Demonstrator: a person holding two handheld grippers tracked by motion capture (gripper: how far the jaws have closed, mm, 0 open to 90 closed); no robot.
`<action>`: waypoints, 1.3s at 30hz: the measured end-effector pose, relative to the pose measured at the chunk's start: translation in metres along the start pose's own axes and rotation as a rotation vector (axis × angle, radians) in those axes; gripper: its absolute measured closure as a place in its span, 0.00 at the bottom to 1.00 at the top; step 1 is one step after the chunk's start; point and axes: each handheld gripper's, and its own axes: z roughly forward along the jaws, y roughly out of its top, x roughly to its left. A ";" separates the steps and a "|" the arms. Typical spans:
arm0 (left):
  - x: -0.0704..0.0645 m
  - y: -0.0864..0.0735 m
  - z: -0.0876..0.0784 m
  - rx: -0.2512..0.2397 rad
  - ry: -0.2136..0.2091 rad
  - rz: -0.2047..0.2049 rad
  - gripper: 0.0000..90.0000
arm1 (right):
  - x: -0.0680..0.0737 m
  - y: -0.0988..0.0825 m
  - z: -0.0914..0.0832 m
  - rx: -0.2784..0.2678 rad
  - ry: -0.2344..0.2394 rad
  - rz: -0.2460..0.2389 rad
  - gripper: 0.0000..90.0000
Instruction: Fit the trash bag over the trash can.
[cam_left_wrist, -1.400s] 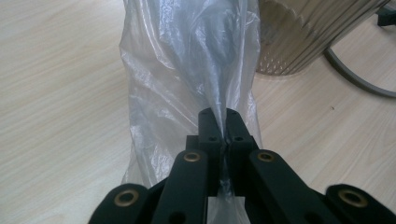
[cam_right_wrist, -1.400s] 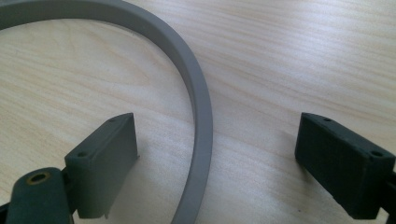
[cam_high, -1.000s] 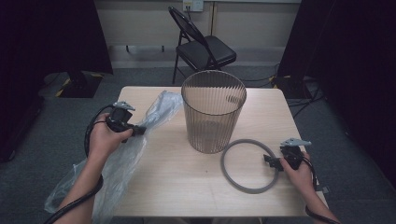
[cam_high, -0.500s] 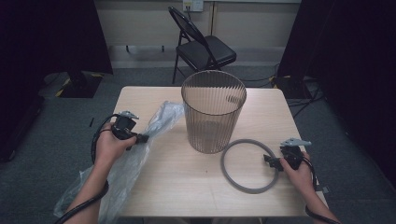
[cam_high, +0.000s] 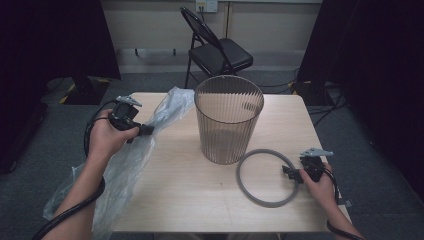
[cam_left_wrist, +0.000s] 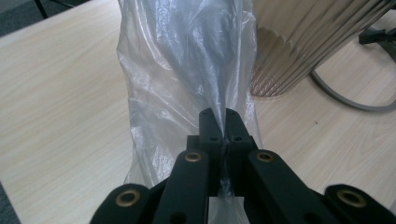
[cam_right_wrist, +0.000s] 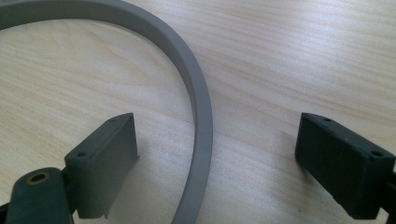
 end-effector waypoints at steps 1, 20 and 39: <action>0.000 0.002 -0.002 -0.002 0.003 0.002 0.99 | 0.000 0.000 0.000 -0.001 -0.001 0.000 0.13; -0.024 0.050 -0.047 -0.041 -0.063 0.081 0.99 | 0.000 0.000 0.000 0.001 -0.005 0.002 0.13; -0.066 0.100 0.011 0.079 -0.173 0.189 0.99 | 0.000 0.001 0.001 0.001 -0.004 0.001 0.13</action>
